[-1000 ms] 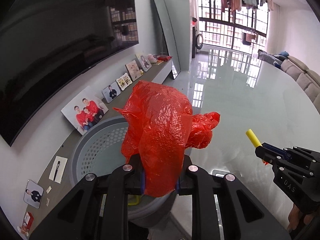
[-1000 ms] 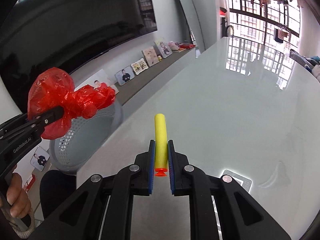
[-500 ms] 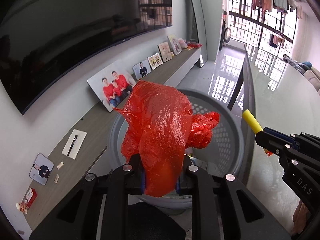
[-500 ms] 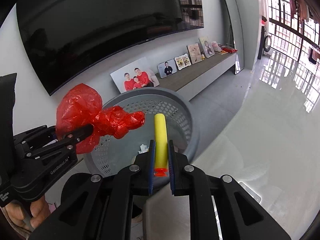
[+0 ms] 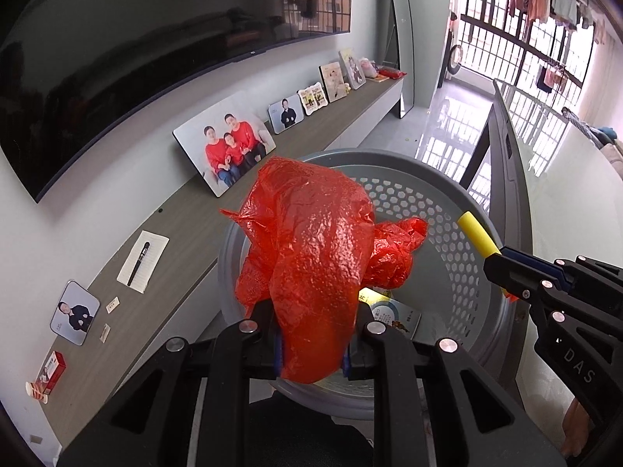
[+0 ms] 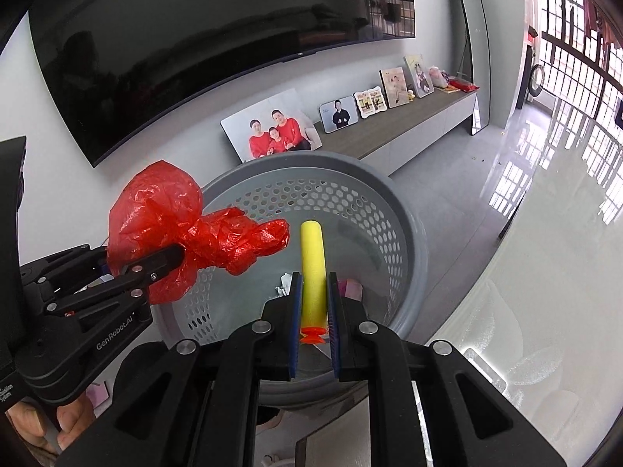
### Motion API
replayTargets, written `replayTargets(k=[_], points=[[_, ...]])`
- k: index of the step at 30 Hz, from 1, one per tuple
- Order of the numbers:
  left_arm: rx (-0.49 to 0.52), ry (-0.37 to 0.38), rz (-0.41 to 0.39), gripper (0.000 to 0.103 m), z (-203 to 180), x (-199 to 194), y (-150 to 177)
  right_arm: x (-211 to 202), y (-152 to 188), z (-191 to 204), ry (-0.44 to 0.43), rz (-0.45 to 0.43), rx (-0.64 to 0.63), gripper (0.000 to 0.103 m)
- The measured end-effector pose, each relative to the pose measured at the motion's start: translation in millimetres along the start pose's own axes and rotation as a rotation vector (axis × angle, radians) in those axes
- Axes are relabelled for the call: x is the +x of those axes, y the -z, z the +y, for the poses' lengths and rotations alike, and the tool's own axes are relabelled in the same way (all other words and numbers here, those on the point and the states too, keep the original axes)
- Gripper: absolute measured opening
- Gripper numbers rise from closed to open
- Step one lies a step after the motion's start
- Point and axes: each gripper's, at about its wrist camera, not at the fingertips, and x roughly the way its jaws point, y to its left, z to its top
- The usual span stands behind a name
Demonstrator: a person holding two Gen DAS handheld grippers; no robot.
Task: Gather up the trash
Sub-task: 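Open both tools to release the bag and dart into the wastebasket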
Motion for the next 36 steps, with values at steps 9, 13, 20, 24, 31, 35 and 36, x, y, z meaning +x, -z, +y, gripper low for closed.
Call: replayTargets(k=[9,13,20,24,31,35,36], points=[[-0.007,-0.015,0.02,0.035,-0.9,6.6,-4.7,2.7,0.9,-0.4,0.008,-0.007,0.004,0.013],[-0.02,-0.024,0.008,0.053,2.9,4.6,-3.9,-1.4,2.1,-2.9,0.012,-0.024,0.014,0.027],[-0.028,-0.041,-0.004,0.069,5.4,-0.6,-3.9,-4.5,3.4,-4.8,0.009,-0.029,0.023,0.03],[-0.032,-0.048,-0.003,0.07,6.6,-2.8,-3.5,-7.3,3.1,-6.5,0.009,-0.035,0.027,0.033],[-0.037,-0.065,-0.005,0.072,6.5,-7.3,-1.3,-11.1,4.2,-9.2,0.016,-0.039,0.038,0.035],[-0.041,-0.078,-0.015,0.077,6.6,-11.1,-0.6,-13.9,4.2,-10.0,0.025,-0.05,0.043,0.041],[-0.04,-0.08,-0.016,0.077,6.4,-11.9,-0.5,-15.0,4.5,-10.0,0.026,-0.053,0.044,0.042]])
